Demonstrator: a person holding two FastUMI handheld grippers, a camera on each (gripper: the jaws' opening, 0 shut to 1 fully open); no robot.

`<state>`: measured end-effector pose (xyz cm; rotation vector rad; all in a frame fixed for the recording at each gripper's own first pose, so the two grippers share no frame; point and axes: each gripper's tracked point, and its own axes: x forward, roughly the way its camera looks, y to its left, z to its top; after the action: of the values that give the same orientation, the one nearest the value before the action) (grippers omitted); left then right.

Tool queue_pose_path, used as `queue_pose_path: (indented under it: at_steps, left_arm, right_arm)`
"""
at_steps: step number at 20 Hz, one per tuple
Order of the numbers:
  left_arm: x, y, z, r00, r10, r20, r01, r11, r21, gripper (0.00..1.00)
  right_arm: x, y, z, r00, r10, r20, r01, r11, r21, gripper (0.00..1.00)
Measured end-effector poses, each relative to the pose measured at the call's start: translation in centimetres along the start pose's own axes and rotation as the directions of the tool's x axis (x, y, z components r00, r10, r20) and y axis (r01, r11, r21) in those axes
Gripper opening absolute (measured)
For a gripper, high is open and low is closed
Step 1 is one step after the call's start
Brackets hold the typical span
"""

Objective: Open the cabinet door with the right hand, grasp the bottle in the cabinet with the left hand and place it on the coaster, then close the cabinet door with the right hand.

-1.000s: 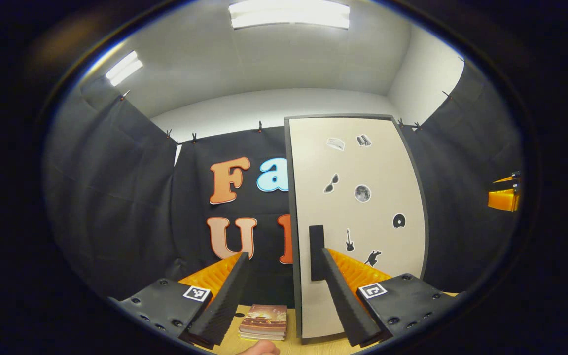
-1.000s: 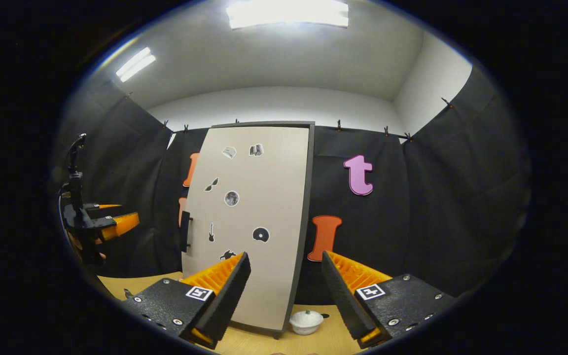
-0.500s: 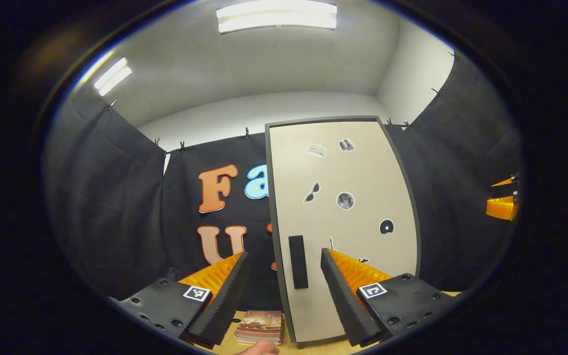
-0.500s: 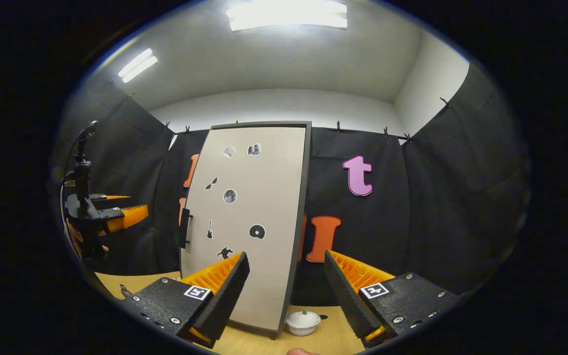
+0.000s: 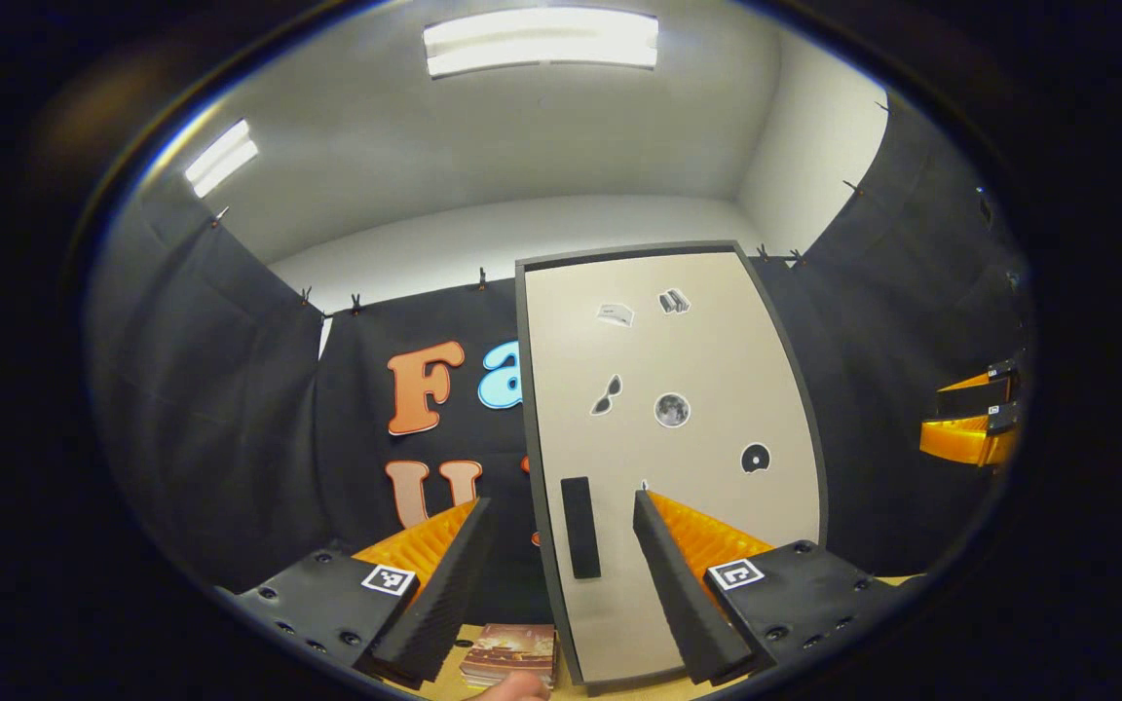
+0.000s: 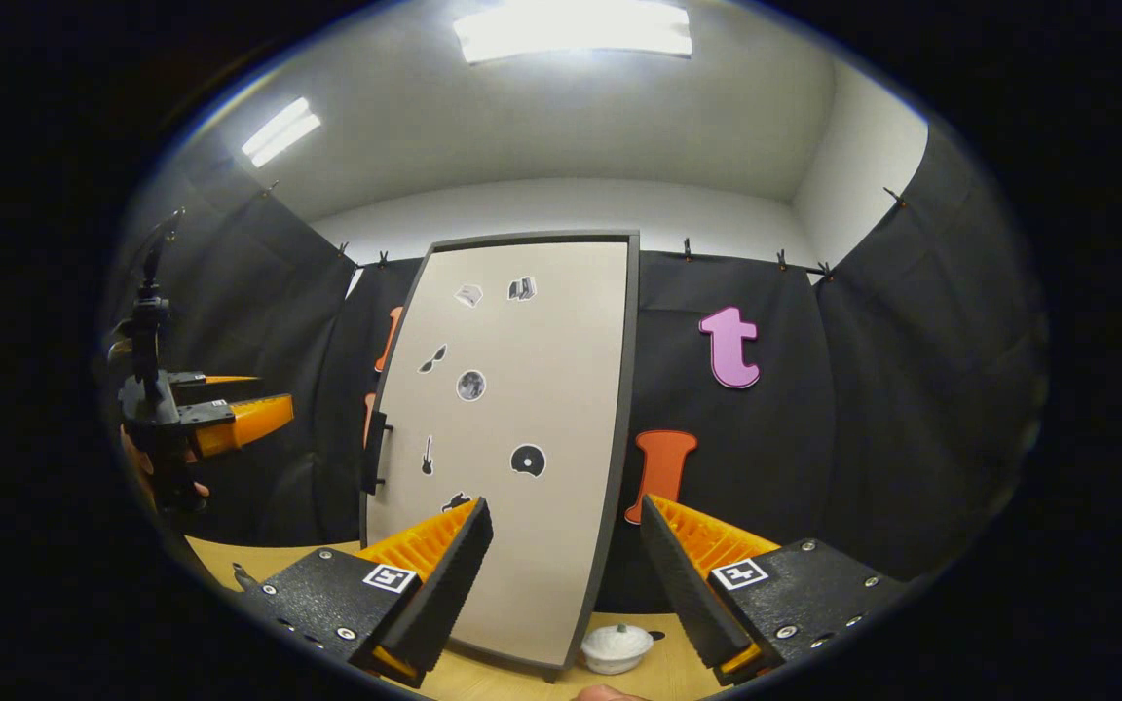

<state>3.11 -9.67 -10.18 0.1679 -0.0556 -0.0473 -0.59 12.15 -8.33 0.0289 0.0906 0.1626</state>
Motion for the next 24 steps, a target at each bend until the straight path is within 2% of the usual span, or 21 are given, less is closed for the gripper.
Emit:
queue_pose_path:
  at_steps: [1, 5, 6, 8, 13, 18, 24]
  left_arm:
    - [0.0, -0.2, 0.2, 1.0, -0.005, 0.003, 0.005, 1.0, 0.007, 0.94]
    - [-0.2, -0.8, 1.0, 1.0, -0.014, 0.015, 0.014, 1.0, 0.02, 0.94]
    - [-0.3, -1.1, 1.1, 1.0, -0.028, 0.01, 0.028, 1.0, 0.008, 0.93]
    - [-0.5, -1.4, 1.9, 0.999, -0.044, 0.015, 0.044, 0.999, -0.02, 0.94]
    - [-0.2, -1.2, 2.7, 0.999, -0.032, 0.018, 0.033, 0.998, -0.054, 0.93]
    - [-0.3, -0.7, 2.4, 0.999, -0.026, -0.027, 0.024, 0.997, -0.073, 0.94]
    - [-1.0, 1.0, 2.2, 0.997, -0.016, -0.078, 0.005, 0.99, -0.138, 0.94]
  right_arm:
    - [0.3, 0.1, -0.1, 1.0, 0.004, -0.002, -0.004, 1.0, 0.007, 0.97]
    - [0.2, 0.0, 0.4, 1.0, 0.001, 0.003, -0.002, 0.999, 0.036, 0.94]
    - [-0.2, -0.1, 0.6, 1.0, -0.004, 0.007, 0.004, 0.999, 0.036, 0.97]
    - [-1.2, -0.9, 1.4, 0.999, -0.031, 0.018, 0.031, 0.999, 0.033, 0.94]
    - [-4.4, -2.4, 3.0, 0.996, -0.082, 0.018, 0.082, 0.997, 0.014, 0.94]
    - [-6.9, -3.0, 4.5, 0.992, -0.122, 0.011, 0.122, 0.993, -0.005, 0.95]
    - [-7.9, -1.3, 5.5, 0.994, -0.109, 0.032, 0.11, 0.993, -0.035, 0.94]
